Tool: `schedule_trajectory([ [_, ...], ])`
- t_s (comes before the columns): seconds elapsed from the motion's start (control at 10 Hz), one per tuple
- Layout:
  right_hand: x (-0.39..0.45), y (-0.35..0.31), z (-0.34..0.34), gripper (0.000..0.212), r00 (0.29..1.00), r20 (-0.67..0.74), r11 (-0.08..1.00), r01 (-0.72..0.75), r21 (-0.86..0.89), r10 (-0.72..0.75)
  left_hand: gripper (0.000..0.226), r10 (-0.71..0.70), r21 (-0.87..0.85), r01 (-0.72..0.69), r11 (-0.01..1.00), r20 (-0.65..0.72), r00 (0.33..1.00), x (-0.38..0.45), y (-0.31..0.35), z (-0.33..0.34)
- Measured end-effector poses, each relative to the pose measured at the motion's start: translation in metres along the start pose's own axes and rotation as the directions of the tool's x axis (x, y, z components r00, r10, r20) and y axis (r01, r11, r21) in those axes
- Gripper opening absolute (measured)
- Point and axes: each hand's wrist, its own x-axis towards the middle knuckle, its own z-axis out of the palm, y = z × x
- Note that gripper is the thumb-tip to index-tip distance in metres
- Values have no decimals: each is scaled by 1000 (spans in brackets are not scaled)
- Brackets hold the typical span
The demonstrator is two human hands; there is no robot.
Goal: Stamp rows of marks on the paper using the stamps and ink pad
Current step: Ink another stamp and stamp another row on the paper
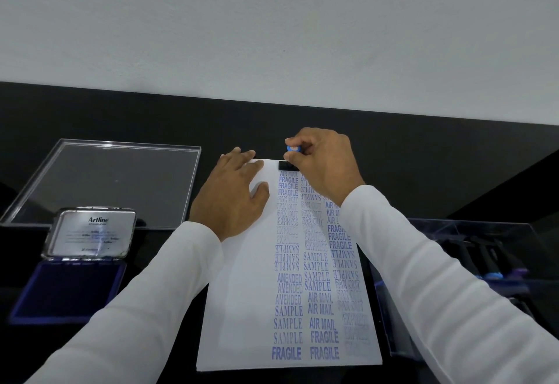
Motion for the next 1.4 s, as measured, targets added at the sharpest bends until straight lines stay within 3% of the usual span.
schedule_trajectory([
  [0.3,-1,-2,0,27,1000,-19,999,-10,32,10,54,7,-9,-7,1000,-3,1000,0,-1,0],
  [0.6,1,3,-1,13,1000,-10,999,21,34,-21,53,7,3,-7,1000,-13,1000,0,0,1],
  [1.0,0,-2,2,24,999,-43,998,-23,60,25,53,9,4,-9,1000,-19,1000,0,-1,0],
  [1.4,1,1,3,10,999,-40,998,-1,60,4,54,3,-1,-3,1000,-16,1000,0,-1,1],
])
